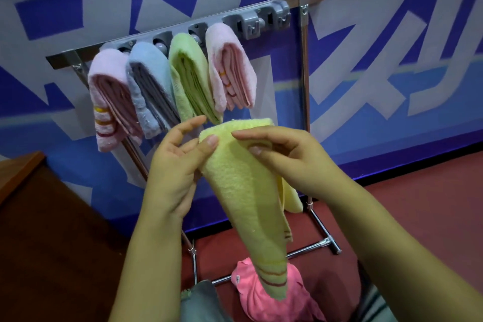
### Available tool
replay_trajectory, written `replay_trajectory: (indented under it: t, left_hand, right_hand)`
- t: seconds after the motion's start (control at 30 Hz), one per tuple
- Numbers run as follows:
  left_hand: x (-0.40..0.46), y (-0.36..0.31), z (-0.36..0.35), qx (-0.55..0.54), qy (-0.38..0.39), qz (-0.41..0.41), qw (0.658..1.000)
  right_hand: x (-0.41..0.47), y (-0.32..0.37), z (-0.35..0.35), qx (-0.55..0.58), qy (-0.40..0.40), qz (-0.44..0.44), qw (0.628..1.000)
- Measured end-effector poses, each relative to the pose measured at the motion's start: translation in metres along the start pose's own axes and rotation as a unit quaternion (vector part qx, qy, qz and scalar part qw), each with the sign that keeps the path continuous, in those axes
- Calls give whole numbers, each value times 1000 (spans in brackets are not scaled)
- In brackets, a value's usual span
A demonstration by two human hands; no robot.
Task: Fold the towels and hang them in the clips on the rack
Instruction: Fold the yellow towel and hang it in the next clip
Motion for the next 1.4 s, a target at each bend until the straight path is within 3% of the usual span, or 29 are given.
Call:
replay_trajectory:
  t: [0.33,0.43,0.6,0.7,0.83,1.13,1.27,1.4]
  left_hand:
    - [-5,1,-5,18,2,-78,997]
    - [-4,-2,-3,11,-8,-85,996]
    - [-1,-5,-2,-86,1,22,996]
    - [1,-12,-5,-97,43,55,993]
    - [3,-18,-5,-45,29,10,999]
    - [2,-18,-1,26,-56,-190,980]
    - [3,-18,-9,-21,-54,-203,977]
    - [3,-20,-23,-50,-37,-199,978]
  right_hand:
    - [0,1,5,-54,-7,32,998]
    - [-3,7,0,-86,25,45,995]
    - [-13,10,-13,-118,143,43,982]
    - [-13,12,-13,-127,150,74,978]
    - [-8,10,-8,-114,118,75,984]
    - [-2,6,2,-146,-10,148,978]
    - [5,10,8,-149,-45,194,968]
    - [7,8,14,-123,-100,187,970]
Point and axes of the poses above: each hand's wrist, its own x-axis towards the middle knuckle, its own z-axis out of the back of the hand, y = z × x, the point moved 4 cm from there along x, towards the middle knuckle, and after that the axes turned 14 degrees about -y, right-handed, at the moved point
